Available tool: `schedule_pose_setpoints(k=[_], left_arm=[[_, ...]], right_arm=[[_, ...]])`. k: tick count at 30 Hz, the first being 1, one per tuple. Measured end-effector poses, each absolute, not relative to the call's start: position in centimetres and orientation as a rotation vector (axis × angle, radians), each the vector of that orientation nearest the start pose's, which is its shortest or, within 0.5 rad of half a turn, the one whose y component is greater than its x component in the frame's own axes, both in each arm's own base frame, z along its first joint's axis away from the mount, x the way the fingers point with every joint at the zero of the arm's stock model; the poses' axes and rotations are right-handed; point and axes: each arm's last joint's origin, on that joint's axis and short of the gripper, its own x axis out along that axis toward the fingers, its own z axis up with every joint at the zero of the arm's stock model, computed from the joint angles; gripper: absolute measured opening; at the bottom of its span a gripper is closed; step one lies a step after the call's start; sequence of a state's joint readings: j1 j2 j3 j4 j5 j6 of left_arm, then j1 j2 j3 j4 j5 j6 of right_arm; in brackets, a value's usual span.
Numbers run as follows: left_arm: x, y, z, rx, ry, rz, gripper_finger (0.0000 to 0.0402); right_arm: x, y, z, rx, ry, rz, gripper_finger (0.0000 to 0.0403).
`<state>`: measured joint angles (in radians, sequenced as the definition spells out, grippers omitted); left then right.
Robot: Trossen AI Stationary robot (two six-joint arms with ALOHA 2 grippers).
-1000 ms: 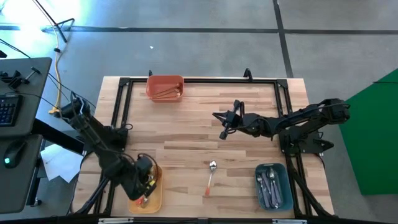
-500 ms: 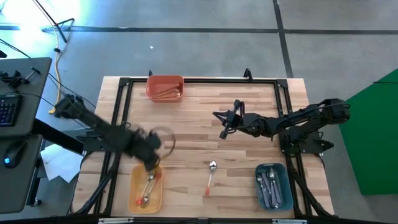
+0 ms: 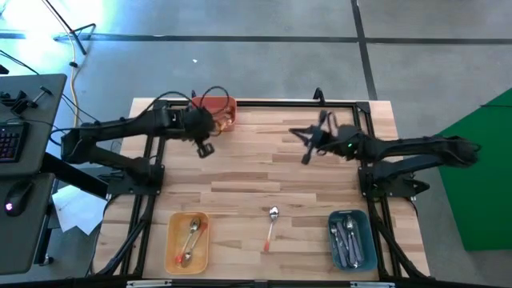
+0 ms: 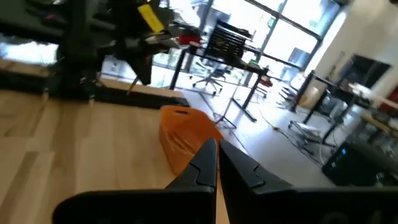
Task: Sort silverware by color (type)
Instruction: Put the gold spoon into the orange bin
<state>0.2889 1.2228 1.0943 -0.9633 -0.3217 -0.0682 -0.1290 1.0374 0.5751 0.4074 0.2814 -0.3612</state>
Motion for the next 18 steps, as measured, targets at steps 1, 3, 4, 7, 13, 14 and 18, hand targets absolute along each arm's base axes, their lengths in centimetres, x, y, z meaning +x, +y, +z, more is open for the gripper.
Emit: schedule_pose_setpoints(k=[1,3,4,7,13,14,18], left_arm=[[21.3,7.9,29.7,-0.025,1.069,0.596,0.0001],[21.4,9.5,29.9,-0.024,1.01,0.64,0.0001],[21.4,10.4,30.0,-0.023,0.99,0.664,0.0001],[21.0,13.0,29.7,-0.049,0.995,0.71,0.0001],[21.4,18.3,28.3,-0.12,1.087,0.687,0.0001],[21.8,19.1,28.2,-0.114,1.096,0.677,0.0001],[23.7,21.7,28.3,-0.045,1.167,0.634,0.0001]], right_arm=[[21.8,-4.1,27.4,-0.34,0.126,-0.406,0.0],[20.7,-4.6,27.8,-0.308,0.136,-0.421,0.0],[20.3,-4.8,27.8,-0.305,0.152,-0.422,0.0],[19.8,-5.5,27.5,-0.307,0.208,-0.443,0.0],[20.3,-7.2,26.1,-0.292,0.293,-0.459,0.0],[20.5,-7.5,25.8,-0.288,0.305,-0.447,0.0],[20.9,-8.7,24.8,-0.27,0.353,-0.42,0.0]])
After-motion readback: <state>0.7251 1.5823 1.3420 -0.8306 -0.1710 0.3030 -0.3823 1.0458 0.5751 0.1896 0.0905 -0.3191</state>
